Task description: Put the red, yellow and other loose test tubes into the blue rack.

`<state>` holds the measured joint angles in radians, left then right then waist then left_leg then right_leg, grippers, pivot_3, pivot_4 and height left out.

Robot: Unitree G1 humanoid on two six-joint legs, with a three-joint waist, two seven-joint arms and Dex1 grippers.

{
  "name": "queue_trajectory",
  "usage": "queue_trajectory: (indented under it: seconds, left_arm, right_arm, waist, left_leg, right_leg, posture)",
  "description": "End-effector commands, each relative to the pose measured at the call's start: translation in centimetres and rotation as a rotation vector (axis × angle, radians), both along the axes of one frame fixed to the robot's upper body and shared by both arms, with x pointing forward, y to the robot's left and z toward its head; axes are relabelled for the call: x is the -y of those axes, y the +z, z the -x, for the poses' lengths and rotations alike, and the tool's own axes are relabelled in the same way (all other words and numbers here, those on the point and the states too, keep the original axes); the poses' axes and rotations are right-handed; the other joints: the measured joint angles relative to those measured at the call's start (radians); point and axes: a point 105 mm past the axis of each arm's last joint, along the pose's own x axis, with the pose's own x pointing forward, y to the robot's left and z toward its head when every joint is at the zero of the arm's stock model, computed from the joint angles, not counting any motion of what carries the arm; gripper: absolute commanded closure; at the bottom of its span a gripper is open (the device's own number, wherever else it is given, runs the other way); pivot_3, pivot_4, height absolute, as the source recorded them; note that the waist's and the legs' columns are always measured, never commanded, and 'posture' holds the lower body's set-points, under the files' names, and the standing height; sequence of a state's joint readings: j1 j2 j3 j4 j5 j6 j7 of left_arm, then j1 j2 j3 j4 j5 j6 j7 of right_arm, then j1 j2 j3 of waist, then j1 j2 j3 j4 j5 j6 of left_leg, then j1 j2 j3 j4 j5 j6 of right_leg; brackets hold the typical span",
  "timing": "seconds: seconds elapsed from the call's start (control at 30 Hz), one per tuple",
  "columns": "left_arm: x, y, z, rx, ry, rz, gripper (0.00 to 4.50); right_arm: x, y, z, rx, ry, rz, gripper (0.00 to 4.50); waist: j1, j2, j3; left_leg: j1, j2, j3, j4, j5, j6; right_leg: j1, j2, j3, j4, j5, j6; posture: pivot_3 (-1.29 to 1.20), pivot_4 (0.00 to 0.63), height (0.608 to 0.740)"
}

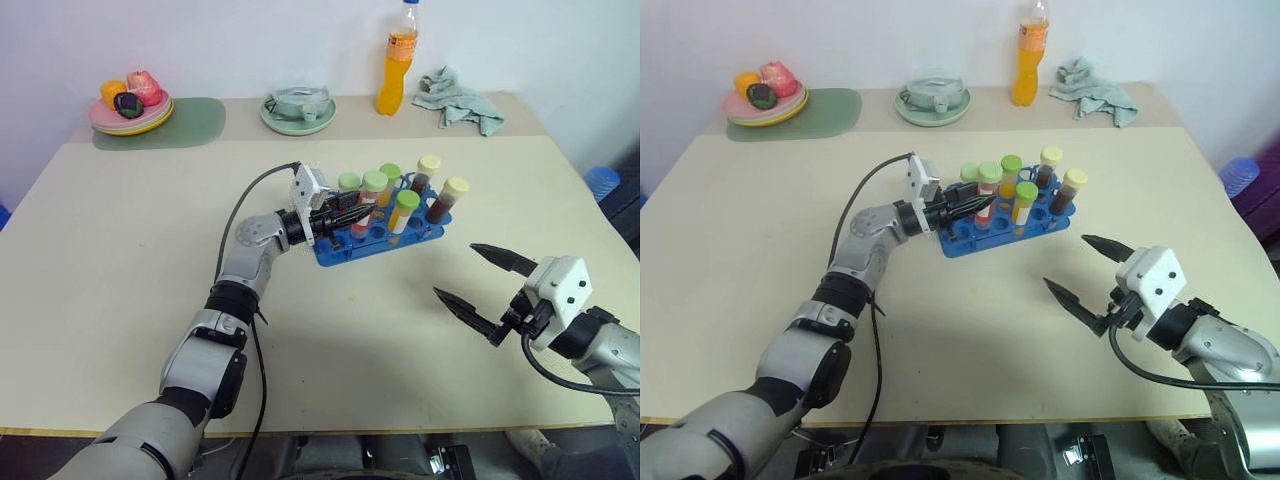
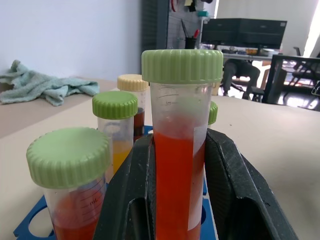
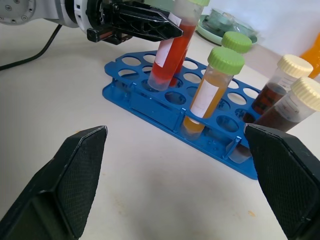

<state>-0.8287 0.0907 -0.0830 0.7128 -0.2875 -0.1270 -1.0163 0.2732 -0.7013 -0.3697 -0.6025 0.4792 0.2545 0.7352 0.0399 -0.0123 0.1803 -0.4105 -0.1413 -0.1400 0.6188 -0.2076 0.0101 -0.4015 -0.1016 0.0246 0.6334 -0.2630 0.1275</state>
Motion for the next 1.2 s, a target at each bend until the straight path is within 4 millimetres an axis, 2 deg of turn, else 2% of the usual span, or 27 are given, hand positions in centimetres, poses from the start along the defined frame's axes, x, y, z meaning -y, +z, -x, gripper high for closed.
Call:
queue_trajectory:
  seconds: [0.03, 0.23, 0.57, 0.97, 1.2]
  left_arm:
    - [-0.2, -1.4, 0.7, -0.037, -0.036, -0.023, 3.73]
    - [-0.7, -1.7, 0.9, -0.057, -0.043, -0.017, 3.73]
    - [0.4, -2.1, 1.0, -0.049, -0.071, -0.042, 3.73]
    - [-0.4, -3.2, 1.6, -0.069, -0.082, -0.061, 3.73]
    - [-0.6, -3.6, 1.2, -0.066, -0.041, -0.093, 3.73]
  right_arm:
    - [0.3, 0.7, 0.3, 0.043, -0.005, 0.008, 0.00]
    - [0.4, 0.5, 0.3, 0.041, -0.008, 0.005, 0.00]
    - [0.1, 1.2, -0.1, 0.052, -0.003, 0.003, 0.00]
    - [0.1, 1.2, 0.2, 0.046, -0.008, 0.003, 0.00]
    - [0.0, 1.2, -0.2, 0.048, 0.001, 0.004, 0.00]
  waist:
    - [0.000, 0.000, 0.000]
    - [-0.001, 0.000, 0.000]
    - [0.002, 0.000, -0.001]
    - [0.000, 0.000, -0.002]
    - [-0.001, 0.000, -0.003]
  left_leg:
    - [0.000, 0.000, 0.000, 0.000, 0.000, 0.000]
    - [0.000, 0.000, 0.000, 0.000, 0.000, 0.000]
    - [0.001, 0.000, 0.000, 0.001, 0.000, 0.001]
    - [0.001, 0.000, -0.001, 0.002, -0.001, 0.001]
    - [0.002, 0.000, -0.001, 0.002, -0.001, 0.001]
  right_leg:
    - [0.000, 0.000, 0.000, 0.000, 0.000, 0.000]
    - [0.000, 0.000, 0.000, 0.000, 0.000, 0.000]
    - [0.001, 0.000, 0.000, 0.000, 0.000, 0.000]
    - [0.002, 0.000, -0.001, 0.000, 0.000, 0.000]
    - [0.003, 0.000, -0.001, 0.000, 0.000, 0.000]
  posture:
    - [0.00, 0.150, 0.740]
    - [0.00, 0.150, 0.740]
    - [0.00, 0.150, 0.740]
    - [0.00, 0.150, 0.740]
    - [0.00, 0.150, 0.740]
